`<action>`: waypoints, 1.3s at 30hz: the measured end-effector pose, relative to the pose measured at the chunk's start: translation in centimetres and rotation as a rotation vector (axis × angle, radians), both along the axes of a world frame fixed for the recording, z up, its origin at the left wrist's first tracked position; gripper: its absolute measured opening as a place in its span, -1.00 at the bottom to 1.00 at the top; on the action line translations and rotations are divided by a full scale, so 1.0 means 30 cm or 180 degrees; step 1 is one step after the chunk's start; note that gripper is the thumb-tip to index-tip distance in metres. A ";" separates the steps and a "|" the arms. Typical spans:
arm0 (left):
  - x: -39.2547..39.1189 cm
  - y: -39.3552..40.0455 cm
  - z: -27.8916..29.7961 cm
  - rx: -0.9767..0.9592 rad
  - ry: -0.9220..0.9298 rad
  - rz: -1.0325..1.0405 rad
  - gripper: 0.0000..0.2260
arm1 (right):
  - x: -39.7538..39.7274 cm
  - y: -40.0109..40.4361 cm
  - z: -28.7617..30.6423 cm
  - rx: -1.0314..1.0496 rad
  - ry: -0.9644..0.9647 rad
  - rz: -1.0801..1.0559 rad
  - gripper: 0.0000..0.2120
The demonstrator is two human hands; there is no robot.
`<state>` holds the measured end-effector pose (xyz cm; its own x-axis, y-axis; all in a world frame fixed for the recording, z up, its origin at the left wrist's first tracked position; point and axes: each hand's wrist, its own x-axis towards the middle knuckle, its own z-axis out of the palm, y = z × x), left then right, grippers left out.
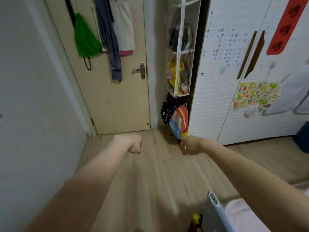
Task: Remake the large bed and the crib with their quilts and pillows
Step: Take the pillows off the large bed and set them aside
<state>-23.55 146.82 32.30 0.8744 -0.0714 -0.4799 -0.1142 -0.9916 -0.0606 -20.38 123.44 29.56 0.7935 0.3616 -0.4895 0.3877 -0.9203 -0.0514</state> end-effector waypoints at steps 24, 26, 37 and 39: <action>1.832 -1.764 0.053 -0.0592 -0.1341 -0.3365 -0.65 | 1.224 -1.476 0.005 0.0121 -0.1281 -0.3978 -0.84; 1.889 -1.979 0.050 -0.0700 -0.1297 -0.3674 -0.69 | 1.224 -1.636 0.015 0.0044 -0.1237 -0.4352 -0.81; 1.949 -3.058 -0.056 -0.0875 -0.0905 -0.5091 -0.91 | 1.106 -2.435 -0.075 -0.0431 -0.1147 -0.5844 -0.80; 1.946 -3.297 -0.033 -0.0827 -0.1002 -0.5436 -0.89 | 1.108 -2.613 -0.055 -0.0507 -0.1099 -0.6204 -0.87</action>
